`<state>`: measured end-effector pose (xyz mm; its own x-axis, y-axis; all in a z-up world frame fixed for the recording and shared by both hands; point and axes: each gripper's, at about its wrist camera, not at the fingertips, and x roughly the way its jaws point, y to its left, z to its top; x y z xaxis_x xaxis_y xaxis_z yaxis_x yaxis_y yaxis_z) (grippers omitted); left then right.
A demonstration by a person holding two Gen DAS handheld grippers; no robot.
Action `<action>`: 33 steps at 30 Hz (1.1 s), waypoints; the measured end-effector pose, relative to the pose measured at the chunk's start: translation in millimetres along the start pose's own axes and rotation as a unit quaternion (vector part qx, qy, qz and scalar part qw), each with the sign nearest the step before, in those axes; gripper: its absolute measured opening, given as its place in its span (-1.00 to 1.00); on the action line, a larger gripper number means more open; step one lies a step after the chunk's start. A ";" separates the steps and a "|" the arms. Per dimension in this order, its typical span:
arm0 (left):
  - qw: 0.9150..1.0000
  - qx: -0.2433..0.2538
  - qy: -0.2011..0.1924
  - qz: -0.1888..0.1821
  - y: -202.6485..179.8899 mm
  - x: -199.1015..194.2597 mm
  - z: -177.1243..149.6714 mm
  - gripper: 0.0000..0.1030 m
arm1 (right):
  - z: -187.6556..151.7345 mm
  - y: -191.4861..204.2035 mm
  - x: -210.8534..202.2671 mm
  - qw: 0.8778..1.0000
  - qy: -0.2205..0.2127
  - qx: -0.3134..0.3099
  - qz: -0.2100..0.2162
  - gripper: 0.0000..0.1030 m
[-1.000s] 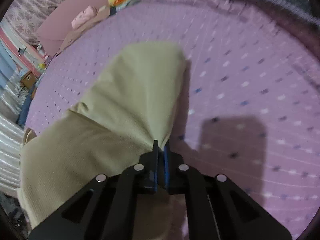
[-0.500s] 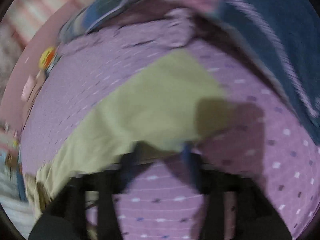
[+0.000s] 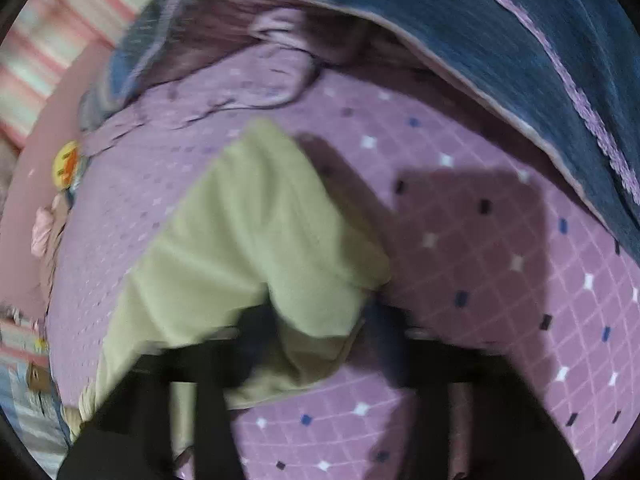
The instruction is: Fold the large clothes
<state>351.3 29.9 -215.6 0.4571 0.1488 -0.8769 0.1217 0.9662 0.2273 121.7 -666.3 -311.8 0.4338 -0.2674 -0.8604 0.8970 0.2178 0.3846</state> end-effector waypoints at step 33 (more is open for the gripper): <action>0.997 -0.059 -0.010 -0.039 66.6 -15.5 -4.0 0.94 | -313.1 389.7 -150.7 0.798 0.111 -0.540 0.243 -0.72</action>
<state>348.8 92.9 -188.6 0.4682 0.0696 -0.8809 0.0537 0.9928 0.1070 379.5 -247.3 -137.0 0.5742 0.2416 -0.7823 -0.0202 0.9594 0.2814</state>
